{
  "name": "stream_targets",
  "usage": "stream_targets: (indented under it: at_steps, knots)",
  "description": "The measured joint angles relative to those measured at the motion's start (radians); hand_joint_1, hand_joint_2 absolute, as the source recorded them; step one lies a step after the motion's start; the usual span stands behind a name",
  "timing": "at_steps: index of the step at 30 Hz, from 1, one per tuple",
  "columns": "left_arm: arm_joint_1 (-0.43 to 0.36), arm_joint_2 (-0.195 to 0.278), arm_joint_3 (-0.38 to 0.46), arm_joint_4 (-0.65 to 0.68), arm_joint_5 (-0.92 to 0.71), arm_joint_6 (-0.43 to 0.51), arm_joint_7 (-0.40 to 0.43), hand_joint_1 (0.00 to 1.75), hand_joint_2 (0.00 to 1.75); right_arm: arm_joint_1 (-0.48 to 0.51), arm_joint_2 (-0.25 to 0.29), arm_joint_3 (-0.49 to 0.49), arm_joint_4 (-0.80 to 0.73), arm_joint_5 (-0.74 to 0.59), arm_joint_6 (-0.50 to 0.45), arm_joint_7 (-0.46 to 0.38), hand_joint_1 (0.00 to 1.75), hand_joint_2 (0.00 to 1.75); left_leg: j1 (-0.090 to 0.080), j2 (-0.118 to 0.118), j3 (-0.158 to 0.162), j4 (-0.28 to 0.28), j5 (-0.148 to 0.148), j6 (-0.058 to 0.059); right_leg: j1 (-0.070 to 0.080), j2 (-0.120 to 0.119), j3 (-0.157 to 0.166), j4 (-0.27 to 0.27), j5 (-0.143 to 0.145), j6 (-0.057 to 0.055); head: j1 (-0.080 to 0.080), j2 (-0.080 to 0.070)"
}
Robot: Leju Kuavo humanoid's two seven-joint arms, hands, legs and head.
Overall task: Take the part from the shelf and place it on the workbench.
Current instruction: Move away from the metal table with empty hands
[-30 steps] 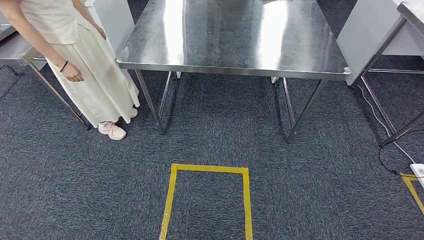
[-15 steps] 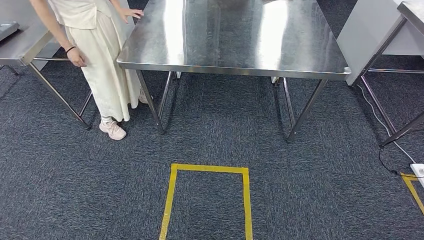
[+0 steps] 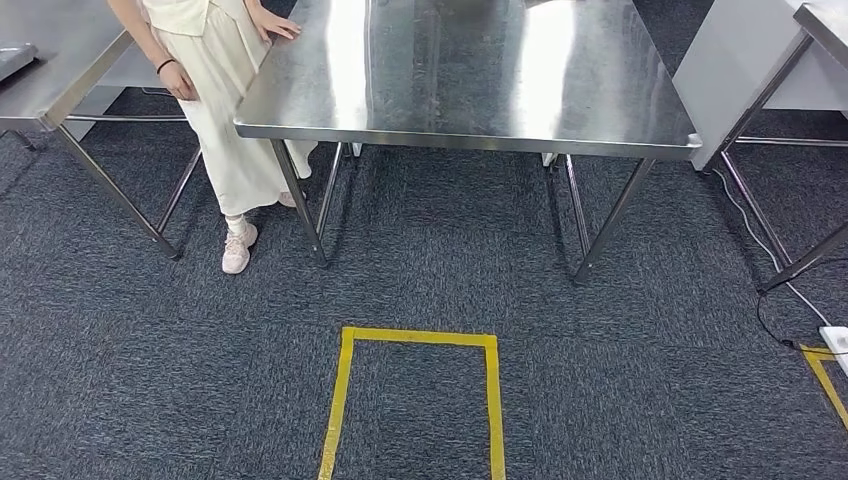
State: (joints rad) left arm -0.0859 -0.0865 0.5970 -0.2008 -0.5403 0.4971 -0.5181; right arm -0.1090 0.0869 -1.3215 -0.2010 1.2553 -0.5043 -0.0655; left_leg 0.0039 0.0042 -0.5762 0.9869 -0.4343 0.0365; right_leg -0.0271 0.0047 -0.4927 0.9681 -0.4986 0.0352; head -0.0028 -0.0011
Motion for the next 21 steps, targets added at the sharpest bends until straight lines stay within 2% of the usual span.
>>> stream_targets:
  at_steps: [1, 3, 5, 6, 7, 8, 10, 11, 12, 14, 16, 17, 18, 20, 21]
  knots:
    - [0.0, -0.001, 0.0, 0.0, 0.0, -0.001, -0.001, 0.0, 0.0, 0.0, -0.001, 0.0, 0.0, 0.0, 0.0, -0.001, 0.0, 1.75, 0.003, 0.003, 0.006, -0.017, 0.01, 0.008, 0.005, -0.001, -0.004, 0.004, -0.005, 0.002, 0.0, 0.0]
    - [0.0, -0.004, 0.0, 0.0, 0.0, -0.003, -0.003, 0.0, 0.0, 0.0, -0.003, 0.0, 0.0, -0.001, 0.0, -0.003, 0.0, 1.75, 0.011, 0.008, 0.014, -0.047, 0.029, 0.021, 0.01, -0.003, -0.037, 0.07, -0.045, -0.003, 0.003, 0.0]
    - [0.0, -0.006, 0.0, 0.0, 0.001, -0.005, -0.003, 0.0, 0.0, 0.0, -0.004, 0.0, 0.0, -0.001, 0.0, -0.003, 0.0, 1.75, 0.012, 0.009, 0.007, -0.052, 0.037, 0.022, 0.005, -0.004, -0.1, 0.201, -0.107, -0.006, 0.005, 0.0]
    - [0.0, -0.006, 0.0, 0.0, 0.001, -0.005, -0.003, 0.0, 0.0, 0.001, -0.004, 0.0, 0.0, -0.002, 0.0, -0.003, 0.0, 1.75, 0.013, 0.009, 0.002, -0.051, 0.039, 0.018, 0.002, -0.004, -0.123, 0.252, -0.124, -0.001, 0.006, 0.0]
    - [0.0, -0.006, 0.0, 0.0, 0.001, -0.006, -0.003, 0.0, 0.0, 0.001, -0.005, 0.0, 0.0, -0.003, 0.0, -0.003, 0.0, 1.75, 0.016, 0.009, -0.004, -0.049, 0.042, 0.013, -0.003, -0.004, -0.129, 0.271, -0.128, 0.008, 0.006, 0.0]
    - [0.0, -0.007, 0.0, 0.0, 0.002, -0.008, -0.003, 0.0, 0.0, 0.002, -0.006, 0.0, 0.0, -0.005, 0.0, -0.003, 0.0, 1.75, 0.02, 0.009, -0.011, -0.044, 0.044, 0.007, -0.009, -0.004, -0.114, 0.246, -0.114, 0.023, 0.006, 0.0]
    - [0.0, -0.006, 0.0, 0.0, 0.001, -0.01, -0.003, 0.0, 0.0, 0.0, -0.006, 0.0, 0.0, -0.007, 0.0, -0.004, 0.0, 1.75, 0.03, 0.008, -0.029, -0.019, 0.043, -0.011, -0.024, -0.005, -0.041, 0.116, -0.065, 0.054, 0.007, 0.0]
    - [0.0, -0.004, 0.0, 0.0, 0.001, -0.011, -0.002, 0.0, 0.0, -0.001, -0.004, 0.0, 0.001, -0.008, 0.0, -0.004, 0.0, 1.75, 0.032, 0.008, -0.038, -0.003, 0.038, -0.022, -0.026, -0.004, -0.017, 0.063, -0.047, 0.06, 0.01, 0.0]
    - [0.0, -0.003, 0.0, -0.001, 0.0, -0.012, -0.002, 0.0, 0.0, -0.002, -0.003, 0.0, 0.001, -0.009, 0.0, -0.005, 0.0, 1.75, 0.031, 0.008, -0.045, 0.011, 0.034, -0.032, -0.027, -0.003, -0.007, 0.038, -0.038, 0.056, 0.011, 0.0]
    - [0.0, -0.001, 0.0, -0.001, -0.001, -0.012, -0.002, 0.0, 0.0, -0.002, -0.001, 0.0, 0.001, -0.01, 0.0, -0.005, 0.0, 1.75, 0.03, 0.008, -0.05, 0.02, 0.034, -0.043, -0.022, 0.0, -0.018, 0.045, -0.034, 0.029, 0.009, 0.0]
    - [0.001, -0.001, 0.0, 0.0, -0.002, -0.012, -0.001, 0.0, 0.0, -0.001, -0.001, 0.0, 0.001, -0.011, 0.0, -0.005, 0.0, 1.75, 0.037, 0.007, -0.054, 0.024, 0.032, -0.047, -0.021, 0.0, -0.024, 0.052, -0.027, 0.006, 0.003, 0.0]
    - [0.001, -0.001, 0.001, 0.0, -0.002, -0.012, -0.001, 0.0, 0.0, -0.001, -0.001, 0.0, 0.001, -0.011, 0.0, -0.005, 0.0, 1.75, 0.04, 0.006, -0.062, 0.045, 0.011, -0.048, -0.02, -0.001, -0.027, 0.052, -0.021, -0.003, 0.003, 0.0]
    - [0.001, -0.001, 0.001, 0.0, -0.002, -0.012, -0.001, 0.0, 0.0, -0.001, -0.001, 0.0, 0.001, -0.011, 0.0, -0.005, 0.0, 1.75, 0.041, 0.005, -0.079, 0.087, -0.025, -0.048, -0.018, -0.002, -0.031, 0.052, -0.015, -0.013, 0.002, 0.0]
    - [0.001, -0.001, 0.0, 0.0, -0.002, -0.012, -0.001, 0.0, 0.0, 0.0, -0.001, 0.0, 0.001, -0.011, 0.0, -0.005, 0.0, 1.75, 0.039, 0.004, -0.13, 0.223, -0.117, -0.046, -0.009, -0.003, -0.044, 0.053, -0.004, -0.026, 0.0, 0.0]
    - [0.001, -0.001, 0.0, 0.0, -0.002, -0.012, -0.001, 0.0, 0.0, 0.001, -0.001, 0.0, 0.001, -0.011, 0.0, -0.005, 0.0, 1.75, 0.037, 0.004, -0.15, 0.284, -0.147, -0.044, -0.003, -0.003, -0.052, 0.053, 0.001, -0.03, 0.0, 0.0]
